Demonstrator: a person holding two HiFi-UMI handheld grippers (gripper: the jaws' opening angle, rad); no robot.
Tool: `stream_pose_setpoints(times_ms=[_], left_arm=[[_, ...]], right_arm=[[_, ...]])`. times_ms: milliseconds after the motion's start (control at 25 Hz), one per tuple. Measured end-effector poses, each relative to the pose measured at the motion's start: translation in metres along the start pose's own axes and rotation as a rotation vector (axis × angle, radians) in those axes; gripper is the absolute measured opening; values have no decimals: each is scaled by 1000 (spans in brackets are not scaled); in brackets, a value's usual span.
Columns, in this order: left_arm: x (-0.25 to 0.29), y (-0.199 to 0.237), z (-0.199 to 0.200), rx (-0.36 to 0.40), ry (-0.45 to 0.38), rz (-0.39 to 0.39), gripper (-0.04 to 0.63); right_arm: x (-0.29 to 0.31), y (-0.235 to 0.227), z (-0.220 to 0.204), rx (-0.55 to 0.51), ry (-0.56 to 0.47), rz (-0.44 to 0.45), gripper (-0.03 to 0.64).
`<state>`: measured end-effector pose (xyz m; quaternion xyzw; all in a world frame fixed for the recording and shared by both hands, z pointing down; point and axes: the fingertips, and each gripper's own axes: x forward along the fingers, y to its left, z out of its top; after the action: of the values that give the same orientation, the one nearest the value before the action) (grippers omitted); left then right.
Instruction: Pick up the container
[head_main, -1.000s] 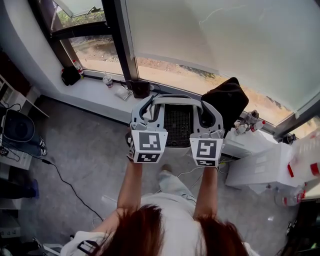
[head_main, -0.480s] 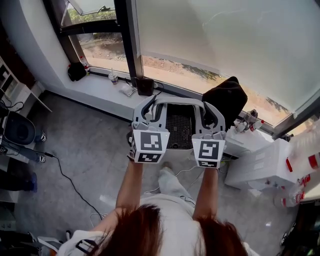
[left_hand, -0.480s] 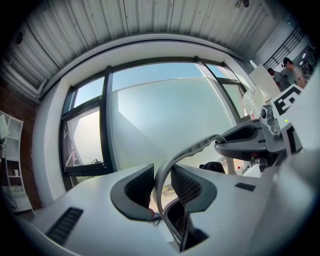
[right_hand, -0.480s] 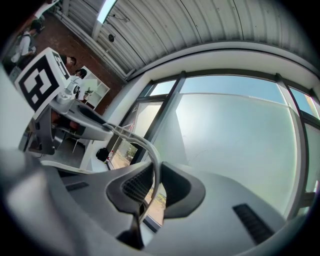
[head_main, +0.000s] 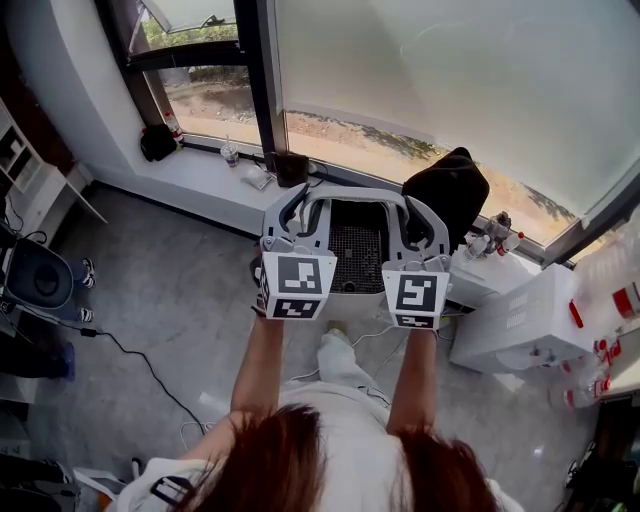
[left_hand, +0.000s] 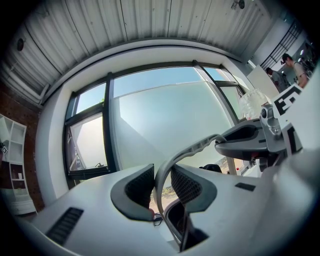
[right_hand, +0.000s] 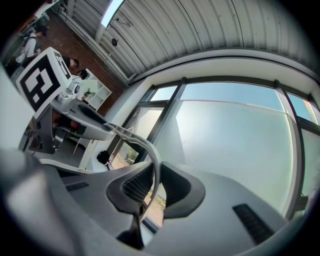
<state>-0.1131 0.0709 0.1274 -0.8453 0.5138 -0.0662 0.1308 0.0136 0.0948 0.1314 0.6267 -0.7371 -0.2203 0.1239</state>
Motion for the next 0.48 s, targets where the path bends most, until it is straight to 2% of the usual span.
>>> stream_pose_setpoints(times_ms=[480], left_arm=[[-36, -6, 17, 2, -23, -12, 113]], right_arm=[[-35, 3, 23, -26, -30, -10, 64]])
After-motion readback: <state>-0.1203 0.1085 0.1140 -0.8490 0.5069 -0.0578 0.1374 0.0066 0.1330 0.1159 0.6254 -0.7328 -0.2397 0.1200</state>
